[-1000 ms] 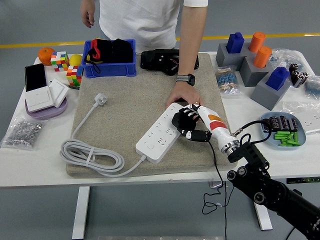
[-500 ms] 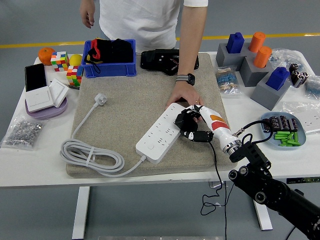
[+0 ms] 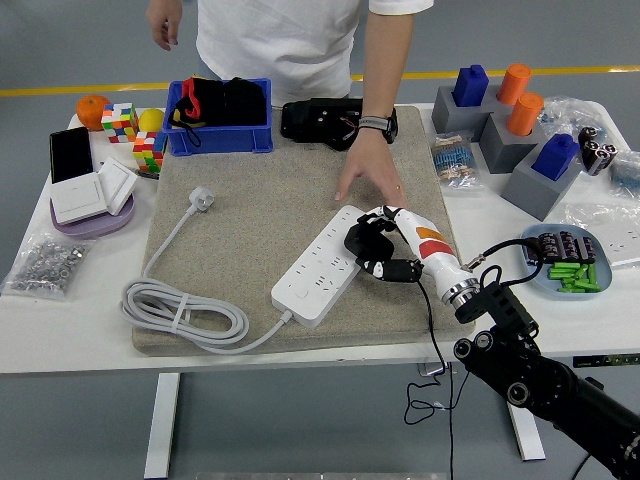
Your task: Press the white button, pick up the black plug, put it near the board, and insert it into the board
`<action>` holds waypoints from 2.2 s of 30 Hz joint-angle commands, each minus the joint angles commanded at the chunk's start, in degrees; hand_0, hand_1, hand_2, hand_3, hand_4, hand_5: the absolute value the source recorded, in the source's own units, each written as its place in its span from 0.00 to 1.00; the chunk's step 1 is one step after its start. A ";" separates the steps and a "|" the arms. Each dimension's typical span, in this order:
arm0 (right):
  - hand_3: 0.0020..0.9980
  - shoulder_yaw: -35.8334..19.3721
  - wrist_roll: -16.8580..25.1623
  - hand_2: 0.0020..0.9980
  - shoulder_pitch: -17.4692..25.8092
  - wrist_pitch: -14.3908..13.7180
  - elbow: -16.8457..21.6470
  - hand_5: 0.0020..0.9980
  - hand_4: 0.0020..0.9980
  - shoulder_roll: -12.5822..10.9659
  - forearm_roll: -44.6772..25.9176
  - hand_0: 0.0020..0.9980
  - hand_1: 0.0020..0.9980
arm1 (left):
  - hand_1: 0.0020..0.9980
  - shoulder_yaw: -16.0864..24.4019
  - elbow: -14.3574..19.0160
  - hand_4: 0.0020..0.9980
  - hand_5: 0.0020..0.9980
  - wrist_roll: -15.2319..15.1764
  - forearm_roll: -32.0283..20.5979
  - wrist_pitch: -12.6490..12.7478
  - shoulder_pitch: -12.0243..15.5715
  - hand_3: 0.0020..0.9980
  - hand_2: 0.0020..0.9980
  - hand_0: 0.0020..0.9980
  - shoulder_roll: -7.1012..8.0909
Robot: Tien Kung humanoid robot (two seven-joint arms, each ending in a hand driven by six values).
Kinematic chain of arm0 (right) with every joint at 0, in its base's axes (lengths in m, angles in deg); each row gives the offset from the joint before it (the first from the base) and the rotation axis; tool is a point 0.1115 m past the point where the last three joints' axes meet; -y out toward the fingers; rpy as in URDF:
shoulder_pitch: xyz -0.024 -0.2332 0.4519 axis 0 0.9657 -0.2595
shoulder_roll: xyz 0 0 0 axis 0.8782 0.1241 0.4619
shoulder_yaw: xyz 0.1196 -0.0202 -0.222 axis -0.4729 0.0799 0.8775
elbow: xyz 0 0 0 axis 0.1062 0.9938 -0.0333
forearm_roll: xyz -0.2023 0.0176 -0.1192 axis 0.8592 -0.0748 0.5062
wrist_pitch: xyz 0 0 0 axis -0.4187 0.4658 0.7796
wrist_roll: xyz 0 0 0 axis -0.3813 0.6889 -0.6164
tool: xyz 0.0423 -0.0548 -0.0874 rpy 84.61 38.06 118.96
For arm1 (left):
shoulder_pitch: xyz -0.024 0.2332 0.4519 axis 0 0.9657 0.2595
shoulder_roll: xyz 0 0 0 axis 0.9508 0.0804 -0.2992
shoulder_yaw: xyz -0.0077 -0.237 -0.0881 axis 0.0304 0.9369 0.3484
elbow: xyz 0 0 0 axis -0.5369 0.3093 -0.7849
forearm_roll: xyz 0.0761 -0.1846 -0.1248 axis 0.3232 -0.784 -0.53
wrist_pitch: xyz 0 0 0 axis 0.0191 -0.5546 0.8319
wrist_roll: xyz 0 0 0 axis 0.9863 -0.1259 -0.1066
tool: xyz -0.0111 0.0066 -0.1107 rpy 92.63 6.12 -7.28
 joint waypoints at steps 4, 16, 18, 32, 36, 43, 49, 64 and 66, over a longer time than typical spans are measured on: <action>0.58 -0.01 -0.03 0.49 -0.26 -0.11 -0.55 0.03 0.82 0.00 0.10 0.53 0.46 | 0.67 0.03 0.00 0.56 0.17 0.01 0.04 0.00 0.05 0.65 0.64 0.69 0.01; 0.58 0.19 -0.45 0.49 -0.95 -0.07 -1.94 0.03 0.82 0.00 0.20 0.54 0.46 | 0.67 0.02 0.00 0.56 0.17 0.01 0.25 -0.05 -0.01 0.65 0.64 0.69 0.06; 0.58 0.43 -0.55 0.49 -0.91 0.01 -1.77 0.03 0.82 0.00 0.14 0.54 0.46 | 0.67 0.01 0.00 0.56 0.17 0.02 0.22 -0.05 0.01 0.65 0.64 0.69 0.05; 0.59 1.00 -0.67 0.50 -0.95 -0.07 -1.14 0.00 0.78 0.00 -0.09 0.54 0.47 | 0.67 -0.04 0.00 0.56 0.17 0.00 0.17 -0.05 0.08 0.65 0.64 0.69 0.02; 0.59 0.97 -0.92 0.50 -1.06 -0.17 -1.18 0.00 0.78 0.00 -0.01 0.54 0.47 | 0.67 -0.12 0.00 0.56 0.17 0.00 0.10 -0.04 0.03 0.65 0.64 0.69 0.02; 0.59 1.07 -2.27 0.51 -1.20 -0.05 -1.18 0.00 0.78 0.00 0.51 0.54 0.48 | 0.67 0.05 0.00 0.56 0.17 0.05 0.41 -0.07 0.05 0.65 0.64 0.69 0.05; 0.59 1.27 -2.43 0.52 -1.14 0.06 -1.09 0.00 0.79 0.00 0.65 0.57 0.50 | 0.67 -0.05 0.00 0.56 0.17 0.04 0.24 -0.06 0.09 0.65 0.64 0.69 0.02; 0.59 1.75 -2.20 0.51 -1.33 0.07 0.02 0.00 0.78 0.00 0.20 0.56 0.48 | 0.67 -0.30 0.00 0.56 0.17 0.01 0.02 -0.06 0.02 0.65 0.64 0.69 0.03; 0.59 1.80 -2.36 0.51 -1.40 0.09 -0.12 0.00 0.78 0.00 0.24 0.56 0.48 | 0.67 -0.17 0.00 0.56 0.17 0.02 0.18 -0.05 0.02 0.65 0.64 0.69 0.04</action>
